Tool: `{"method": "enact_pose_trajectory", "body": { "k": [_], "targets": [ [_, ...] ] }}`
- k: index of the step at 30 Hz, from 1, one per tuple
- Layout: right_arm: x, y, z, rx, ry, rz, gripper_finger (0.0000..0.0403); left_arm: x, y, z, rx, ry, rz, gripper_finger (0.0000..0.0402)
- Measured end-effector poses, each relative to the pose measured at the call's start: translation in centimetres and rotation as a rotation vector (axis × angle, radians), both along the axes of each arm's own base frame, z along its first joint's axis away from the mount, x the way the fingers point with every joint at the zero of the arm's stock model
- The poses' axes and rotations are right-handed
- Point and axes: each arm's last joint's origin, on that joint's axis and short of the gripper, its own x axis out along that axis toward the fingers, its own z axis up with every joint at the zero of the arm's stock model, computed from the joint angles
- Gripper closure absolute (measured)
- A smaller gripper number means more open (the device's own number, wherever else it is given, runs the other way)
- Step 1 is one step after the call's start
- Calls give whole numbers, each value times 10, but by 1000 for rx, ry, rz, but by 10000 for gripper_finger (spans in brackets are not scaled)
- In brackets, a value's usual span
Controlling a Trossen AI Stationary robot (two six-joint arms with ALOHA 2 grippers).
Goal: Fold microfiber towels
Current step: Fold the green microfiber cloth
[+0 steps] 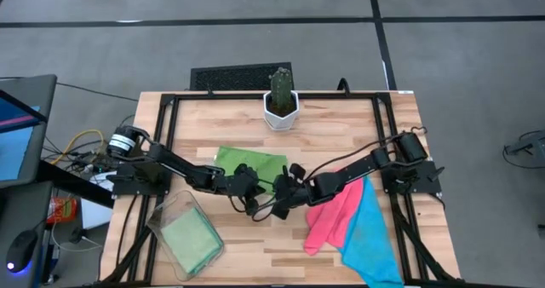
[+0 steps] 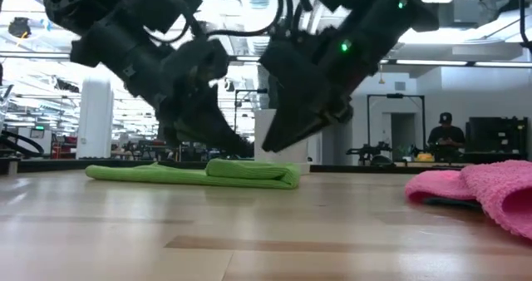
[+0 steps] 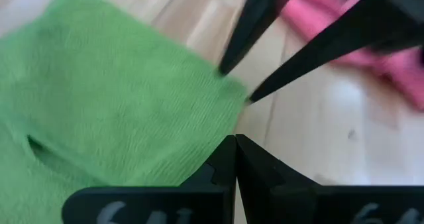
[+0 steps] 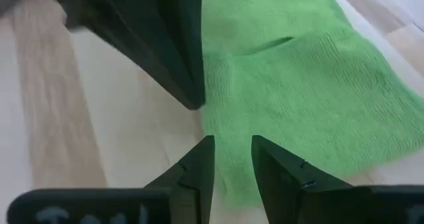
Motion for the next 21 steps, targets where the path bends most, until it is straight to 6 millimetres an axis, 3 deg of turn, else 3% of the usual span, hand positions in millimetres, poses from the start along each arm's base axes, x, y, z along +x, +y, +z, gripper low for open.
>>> {"method": "enact_pose_trajectory", "body": {
  "k": [6, 13, 21],
  "targets": [
    [-8, 8, -5, -2, 21, -20, 277, -1, 6, -10, 31, 51, 63, 401],
    [-23, -1, -25, 14, 74, -78, 277, -3, 13, -13, 54, 97, 97, 402],
    [-11, 4, -13, 24, -61, -18, 277, -3, 12, -13, 35, 98, 80, 401]
  ]
}}
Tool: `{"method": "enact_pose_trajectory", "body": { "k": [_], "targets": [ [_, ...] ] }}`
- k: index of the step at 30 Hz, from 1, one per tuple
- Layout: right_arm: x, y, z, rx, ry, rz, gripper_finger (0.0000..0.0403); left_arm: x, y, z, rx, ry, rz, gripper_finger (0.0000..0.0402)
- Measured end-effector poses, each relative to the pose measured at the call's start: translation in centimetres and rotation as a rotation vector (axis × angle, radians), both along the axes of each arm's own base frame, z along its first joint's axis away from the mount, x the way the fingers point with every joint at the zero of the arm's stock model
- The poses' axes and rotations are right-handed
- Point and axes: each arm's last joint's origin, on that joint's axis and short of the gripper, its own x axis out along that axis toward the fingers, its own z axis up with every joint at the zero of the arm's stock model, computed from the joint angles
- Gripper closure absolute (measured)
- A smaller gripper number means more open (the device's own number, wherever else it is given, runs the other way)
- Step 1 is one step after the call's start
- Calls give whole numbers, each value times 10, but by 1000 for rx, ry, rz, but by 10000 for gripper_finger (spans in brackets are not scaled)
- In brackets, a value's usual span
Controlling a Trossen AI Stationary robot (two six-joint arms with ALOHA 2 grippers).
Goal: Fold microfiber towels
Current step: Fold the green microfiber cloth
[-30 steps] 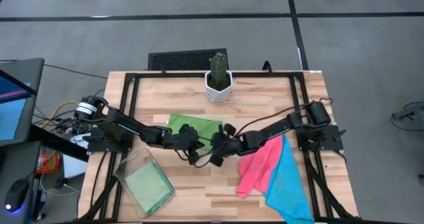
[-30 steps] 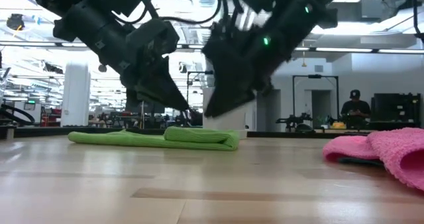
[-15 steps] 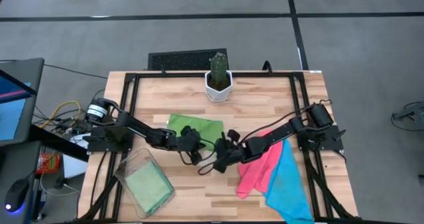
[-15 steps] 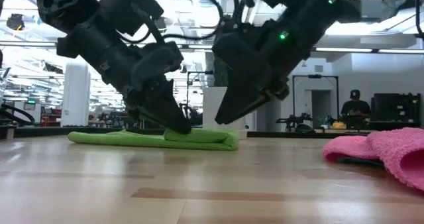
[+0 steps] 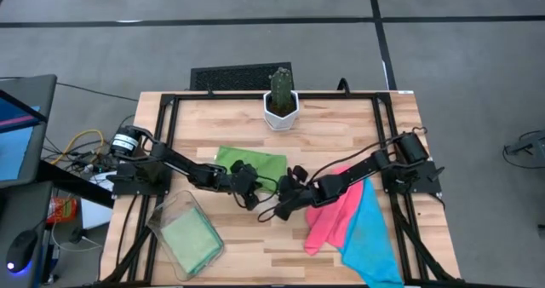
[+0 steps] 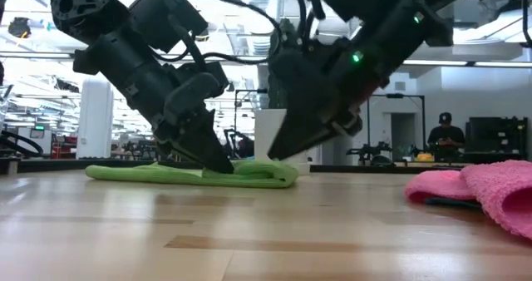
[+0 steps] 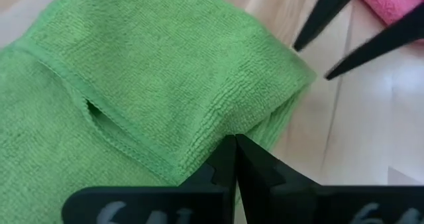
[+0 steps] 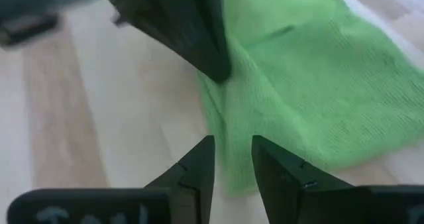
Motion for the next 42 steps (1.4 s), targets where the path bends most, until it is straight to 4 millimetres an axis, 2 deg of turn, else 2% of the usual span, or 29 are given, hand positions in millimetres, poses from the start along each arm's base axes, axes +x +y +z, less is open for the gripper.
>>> {"method": "enact_pose_trajectory", "body": {
  "k": [6, 11, 17, 21, 25, 28, 30, 37, 42],
  "targets": [
    [1, -3, -1, -11, 11, -1, 277, 0, -3, 0, -36, -7, -22, 402],
    [3, -10, -25, 22, 70, -37, 277, 0, -6, 1, -63, -8, -56, 401],
    [3, -4, -35, 86, 104, -17, 277, -3, -6, 1, -70, 34, -112, 401],
    [-3, 7, -34, 71, 133, 11, 277, -6, -4, 16, -52, 6, -96, 401],
    [-5, 10, -34, 64, 137, 15, 277, -9, 3, 48, 23, -128, 2, 401],
    [-4, 10, -34, 64, 135, 13, 277, -7, 6, 58, 84, -204, 46, 402],
    [-4, 9, -34, 65, 133, 11, 277, -5, 9, 55, 64, -195, 37, 401],
    [-5, 9, -35, 65, 132, 12, 277, 5, 12, 17, 47, -95, -14, 401],
    [-5, 11, -35, 64, 131, 15, 277, 6, 29, 2, 93, -24, 54, 401]
  ]
}}
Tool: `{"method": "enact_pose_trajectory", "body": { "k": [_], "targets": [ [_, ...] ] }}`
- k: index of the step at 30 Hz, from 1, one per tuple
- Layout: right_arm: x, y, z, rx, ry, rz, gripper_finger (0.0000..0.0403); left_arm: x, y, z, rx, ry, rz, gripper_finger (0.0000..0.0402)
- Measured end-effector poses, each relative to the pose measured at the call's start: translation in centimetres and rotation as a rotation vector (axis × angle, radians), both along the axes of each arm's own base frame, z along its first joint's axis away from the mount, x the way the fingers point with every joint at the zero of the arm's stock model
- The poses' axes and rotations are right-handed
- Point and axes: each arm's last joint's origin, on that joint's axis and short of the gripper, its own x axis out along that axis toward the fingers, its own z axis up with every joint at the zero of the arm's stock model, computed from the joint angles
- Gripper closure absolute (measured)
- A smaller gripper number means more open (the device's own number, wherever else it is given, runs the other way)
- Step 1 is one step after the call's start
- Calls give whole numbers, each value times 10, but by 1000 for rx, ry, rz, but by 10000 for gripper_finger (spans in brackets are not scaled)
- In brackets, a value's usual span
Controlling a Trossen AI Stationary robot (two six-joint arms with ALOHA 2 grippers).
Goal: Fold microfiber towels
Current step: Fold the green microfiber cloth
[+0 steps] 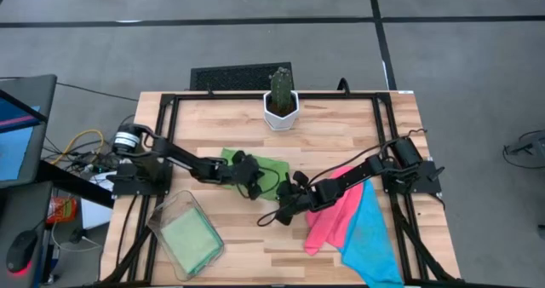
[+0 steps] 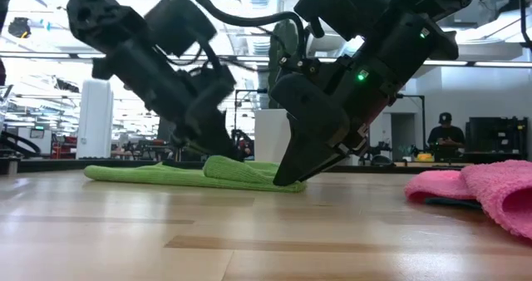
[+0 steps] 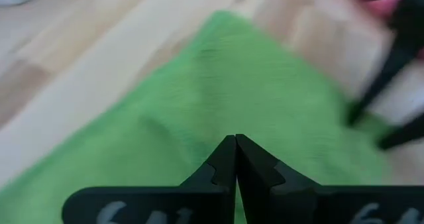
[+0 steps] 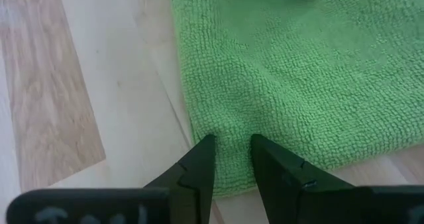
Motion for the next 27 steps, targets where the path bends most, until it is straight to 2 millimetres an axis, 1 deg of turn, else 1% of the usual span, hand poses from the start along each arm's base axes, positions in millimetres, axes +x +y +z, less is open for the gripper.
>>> {"method": "enact_pose_trajectory", "body": {
  "k": [3, 9, 11, 14, 16, 19, 21, 23, 25, 27],
  "targets": [
    [-1, 1, 0, -1, 1, 4, 277, -2, 14, -6, 6, 49, 43, 401],
    [-1, 3, 0, -2, 1, 9, 277, -3, 35, -6, -2, 57, 98, 401],
    [-1, 3, 0, -2, 1, 9, 277, -4, 40, -2, -31, 55, 98, 401],
    [-1, 3, 0, -2, 1, 9, 277, -3, 41, 12, -109, -12, 56, 401],
    [-1, 3, 0, -3, 1, 9, 277, -4, 34, 28, -154, -77, -9, 401],
    [-1, 4, 0, -2, 1, 9, 277, -8, 21, 54, -170, -166, -64, 401],
    [-1, 4, 0, -3, 1, 9, 277, -10, 9, 64, -160, -204, -75, 401],
    [-1, 4, 0, -5, 0, 8, 277, -11, -6, 62, -166, -196, -98, 401],
    [-1, 3, 0, -10, -3, 4, 277, -10, -21, 51, -156, -161, -126, 401],
    [-1, 3, -1, -12, -8, 1, 277, -10, -34, 36, -129, -108, -118, 401]
  ]
}}
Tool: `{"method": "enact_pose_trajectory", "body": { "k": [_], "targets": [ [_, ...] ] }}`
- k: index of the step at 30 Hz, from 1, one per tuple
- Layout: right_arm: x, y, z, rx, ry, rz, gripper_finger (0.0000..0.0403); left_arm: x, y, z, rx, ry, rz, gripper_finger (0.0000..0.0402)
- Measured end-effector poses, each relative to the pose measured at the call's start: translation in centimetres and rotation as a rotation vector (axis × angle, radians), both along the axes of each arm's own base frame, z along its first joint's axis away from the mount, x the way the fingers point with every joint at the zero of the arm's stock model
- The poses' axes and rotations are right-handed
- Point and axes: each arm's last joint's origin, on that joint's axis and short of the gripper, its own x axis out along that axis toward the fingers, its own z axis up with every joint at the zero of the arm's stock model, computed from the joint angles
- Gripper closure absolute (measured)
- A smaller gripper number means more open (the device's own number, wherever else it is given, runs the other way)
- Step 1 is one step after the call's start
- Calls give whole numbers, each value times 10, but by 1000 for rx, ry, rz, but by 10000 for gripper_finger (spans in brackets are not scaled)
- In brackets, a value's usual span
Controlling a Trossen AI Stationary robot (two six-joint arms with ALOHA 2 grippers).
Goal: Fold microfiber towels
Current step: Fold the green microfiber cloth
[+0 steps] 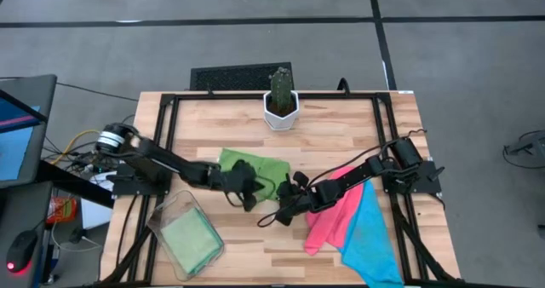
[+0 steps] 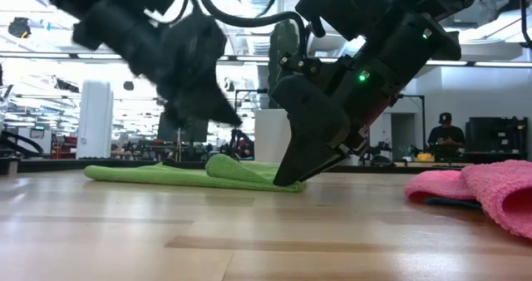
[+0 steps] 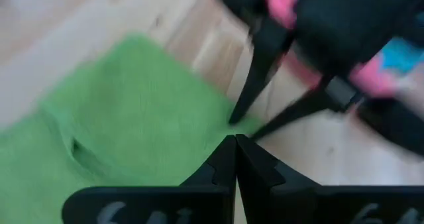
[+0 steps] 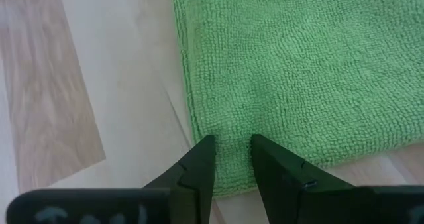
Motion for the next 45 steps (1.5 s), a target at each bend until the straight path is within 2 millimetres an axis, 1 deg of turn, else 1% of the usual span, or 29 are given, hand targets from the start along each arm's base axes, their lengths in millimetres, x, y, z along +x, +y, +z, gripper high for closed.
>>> {"method": "enact_pose_trajectory", "body": {
  "k": [3, 7, 9, 15, 19, 22, 24, 25, 28, 30, 31, 34, 36, 39, 42, 45],
  "targets": [
    [0, -1, 0, 1, -5, -3, 277, 3, -11, -22, 10, 36, 11, 401],
    [0, 0, 0, -2, -8, -4, 277, 2, -13, -42, 2, 106, 66, 401],
    [0, -1, 0, -3, -6, -4, 277, 1, -13, -46, -10, 131, 80, 401],
    [0, 0, 1, -1, -9, -4, 277, -1, -15, -46, -11, 156, 71, 402],
    [-2, 1, 17, 14, -30, 40, 277, -1, -16, -46, -37, 159, 72, 402],
    [-4, 5, 42, -2, -95, 110, 277, -1, -16, -46, -41, 156, 73, 401],
    [-6, 6, 60, -49, -146, 121, 277, -1, -16, -46, -40, 155, 73, 401],
    [-6, 5, 65, -82, -160, 113, 277, -1, -16, -46, -40, 155, 74, 401],
    [-8, 1, 69, -174, -166, 63, 277, -1, -16, -46, -40, 153, 75, 401],
    [-8, -6, 67, -203, -169, 25, 277, -1, -16, -46, -42, 149, 75, 401],
    [-7, -10, 61, -211, -162, 9, 277, -1, -16, -46, -44, 147, 77, 401],
    [-7, -26, 39, -212, -115, -23, 277, 0, -16, -45, -52, 137, 81, 402],
    [-4, -36, 28, -170, -110, -64, 277, 0, -16, -45, -57, 132, 83, 401],
    [-7, -46, 7, -107, -45, -96, 277, 0, -16, -38, -71, 115, 80, 401],
    [-4, -50, 7, -63, -44, -86, 277, -2, -14, -20, -76, 66, 72, 401],
    [-6, -51, 13, -58, -44, -78, 277, -10, -12, 9, -69, 8, 60, 401]
  ]
}}
